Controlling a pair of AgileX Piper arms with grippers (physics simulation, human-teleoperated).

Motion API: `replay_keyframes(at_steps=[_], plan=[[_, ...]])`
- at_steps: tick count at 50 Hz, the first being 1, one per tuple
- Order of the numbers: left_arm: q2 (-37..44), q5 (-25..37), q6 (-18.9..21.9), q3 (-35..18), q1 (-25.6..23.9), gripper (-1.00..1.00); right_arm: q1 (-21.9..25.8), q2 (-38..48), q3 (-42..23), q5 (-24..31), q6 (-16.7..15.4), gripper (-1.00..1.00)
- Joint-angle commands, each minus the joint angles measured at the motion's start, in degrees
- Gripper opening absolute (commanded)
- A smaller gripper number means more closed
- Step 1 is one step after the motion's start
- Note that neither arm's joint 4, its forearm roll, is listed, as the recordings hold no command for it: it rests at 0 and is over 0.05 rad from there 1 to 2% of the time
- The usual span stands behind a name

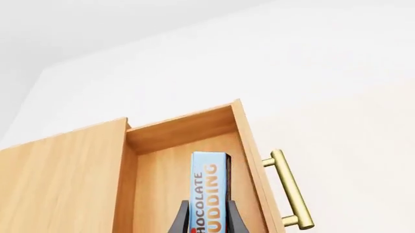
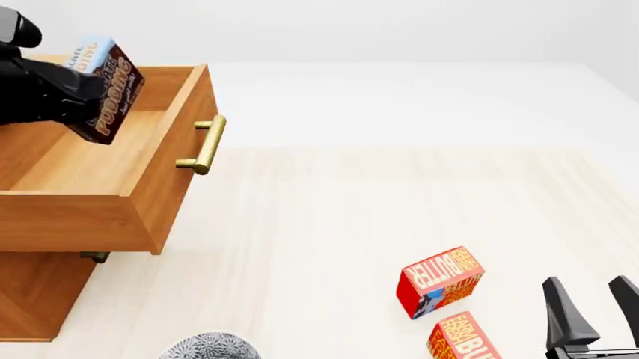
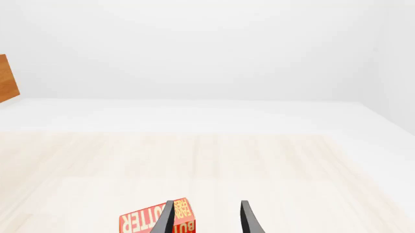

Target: Put the chocolate pudding in the top drawer of the cabinet and close it.

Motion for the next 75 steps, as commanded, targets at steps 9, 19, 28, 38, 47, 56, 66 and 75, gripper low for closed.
replay_keyframes(at_steps=[9, 19, 28, 38, 47, 56, 66, 75], plan=[[2.5, -5.0, -1.3, 4.3, 4.0, -1.00, -0.4, 0.1, 0.0, 0.0, 0.0, 1.00], [1.3, -6.3, -0.7, 8.0, 5.2, -1.00, -0.4, 0.1, 0.0, 0.0, 0.0, 1.00], [2.1, -5.1, -0.8, 7.7, 3.5, -1.00, -0.4, 0.1, 0.0, 0.0, 0.0, 1.00], [1.7, -4.3, -1.4, 7.8, 3.1, 1.00, -0.4, 0.1, 0.0, 0.0, 0.0, 1.00], [-0.9, -1.5, -1.1, 5.6, 3.4, 1.00, -0.4, 0.1, 0.0, 0.0, 0.0, 1.00], [-5.1, 1.6, 0.8, 3.5, 1.4, 1.00, -0.4, 0.1, 0.0, 0.0, 0.0, 1.00], [-5.8, 3.7, -1.8, 1.9, -4.6, 1.00, -0.4, 0.1, 0.0, 0.0, 0.0, 1.00], [-9.2, 7.0, -1.4, 0.5, -9.0, 1.00, -0.4, 0.1, 0.0, 0.0, 0.0, 1.00]])
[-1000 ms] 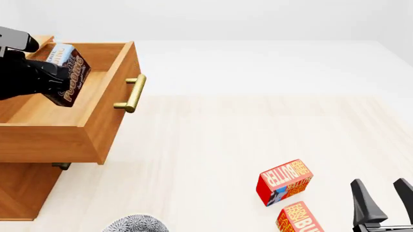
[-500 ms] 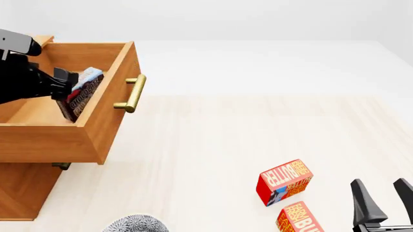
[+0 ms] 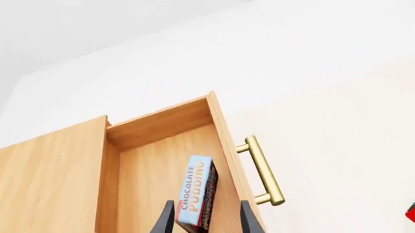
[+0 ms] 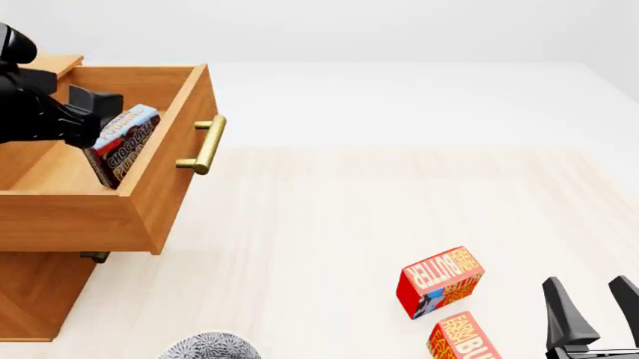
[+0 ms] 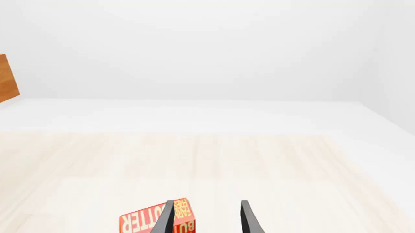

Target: Put the chocolate pudding in the top drawer of the cabinet and close it.

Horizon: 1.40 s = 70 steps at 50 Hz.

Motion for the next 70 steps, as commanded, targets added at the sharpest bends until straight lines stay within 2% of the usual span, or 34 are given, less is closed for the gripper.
replay_keyframes(at_steps=[1, 20, 23, 24, 25, 27, 35, 44, 50, 55, 70], plan=[[-4.5, 3.4, -0.8, -1.5, -4.9, 1.00, -0.4, 0.1, 0.0, 0.0, 0.0, 1.00], [-7.8, 4.5, 2.7, 0.0, -12.5, 1.00, -0.4, 0.1, 0.0, 0.0, 0.0, 1.00], [-11.6, 4.1, 7.1, 2.4, -11.0, 1.00, -0.4, 0.1, 0.0, 0.0, 0.0, 1.00], [-9.8, 4.2, 4.9, 1.6, -14.1, 1.00, -0.4, 0.1, 0.0, 0.0, 0.0, 1.00], [-9.9, 4.4, 4.9, 1.6, -14.3, 1.00, -0.4, 0.1, 0.0, 0.0, 0.0, 1.00], [-10.9, 4.5, 5.8, 2.1, -13.6, 1.00, -0.4, 0.1, 0.0, 0.0, 0.0, 1.00], [-10.8, 3.8, 6.4, 3.3, -17.3, 1.00, -0.4, 0.1, 0.0, 0.0, 0.0, 1.00], [-9.4, 0.3, 7.9, 7.3, -21.8, 1.00, -0.4, 0.1, 0.0, 0.0, 0.0, 1.00], [-7.8, -1.2, 7.7, 7.8, -24.5, 1.00, -0.4, 0.1, 0.0, 0.0, 0.0, 1.00], [-8.2, -3.1, 9.0, 9.7, -25.3, 1.00, -0.4, 0.1, 0.0, 0.0, 0.0, 1.00], [-6.3, -6.5, 8.7, 13.1, -28.7, 1.00, -0.4, 0.1, 0.0, 0.0, 0.0, 1.00]])
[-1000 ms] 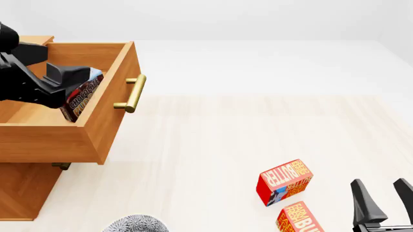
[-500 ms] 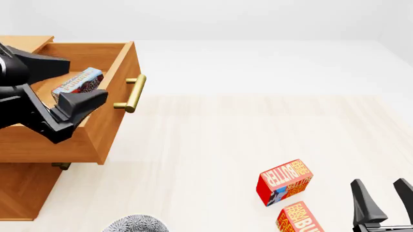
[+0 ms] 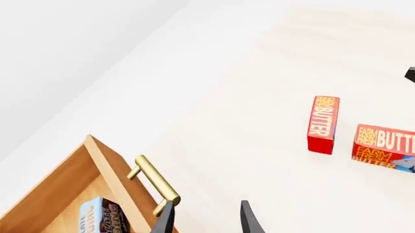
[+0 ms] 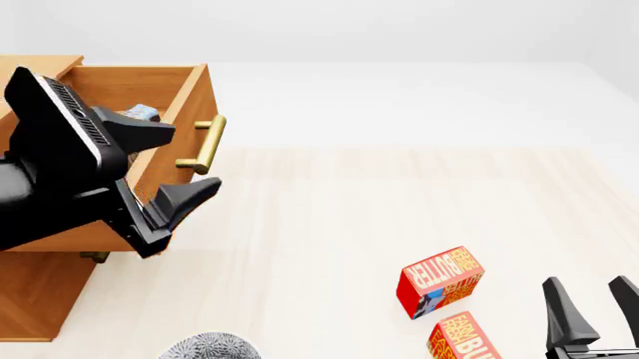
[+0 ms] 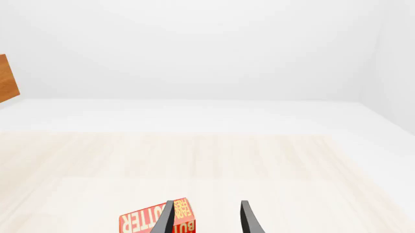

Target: Put the chocolate pudding in the top drawer of the cabinet and close it.

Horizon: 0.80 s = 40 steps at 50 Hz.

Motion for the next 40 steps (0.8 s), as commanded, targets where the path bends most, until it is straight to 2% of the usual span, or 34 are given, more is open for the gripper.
replay_keyframes(at_steps=[1, 15, 27, 29, 40], plan=[[-0.2, -2.2, -0.7, 2.4, -2.0, 1.00, -0.4, 0.1, 0.0, 0.0, 0.0, 1.00], [2.1, -5.0, 0.4, 4.9, -5.1, 1.00, -0.4, 0.1, 0.0, 0.0, 0.0, 1.00], [6.5, -7.1, -0.8, 4.6, -8.6, 1.00, -0.4, 0.1, 0.0, -0.1, 0.0, 1.00], [9.6, -8.1, -2.2, 4.1, -11.1, 1.00, -0.4, 0.2, 0.0, -0.1, 0.0, 1.00], [10.4, -9.5, -3.1, 5.8, -11.7, 1.00, -0.4, 0.2, 0.0, -0.1, 0.0, 1.00]])
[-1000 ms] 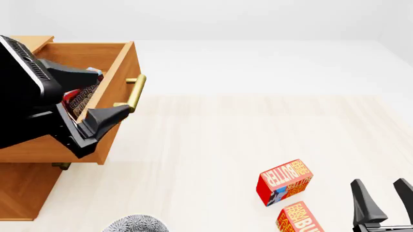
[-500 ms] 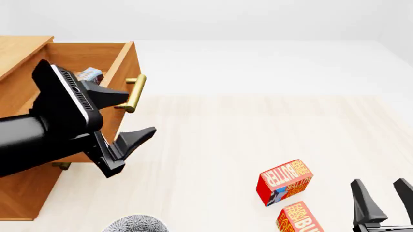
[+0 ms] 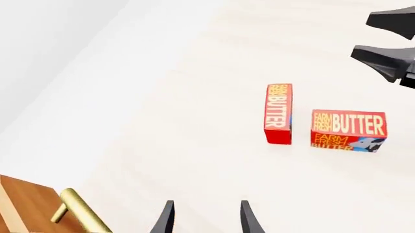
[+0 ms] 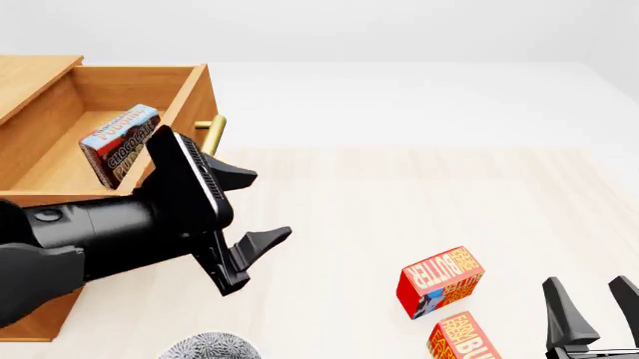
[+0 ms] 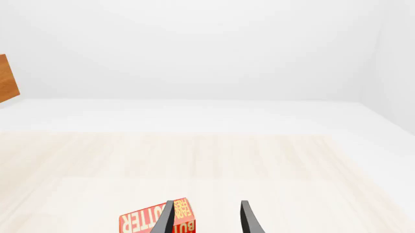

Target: Put the chocolate pudding in the top drawer of the cabinet and close it.

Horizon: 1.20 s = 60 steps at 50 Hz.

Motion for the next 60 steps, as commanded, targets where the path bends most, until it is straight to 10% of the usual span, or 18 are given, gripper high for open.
replay_keyframes(at_steps=[1, 60], plan=[[1.2, -1.8, -2.1, 1.4, -1.4, 1.00, -0.4, 0.1, 0.0, 0.0, 0.0, 1.00], [5.9, -5.9, -16.3, 6.7, 3.3, 1.00, -0.4, 0.0, 0.0, 0.0, 0.0, 1.00]])
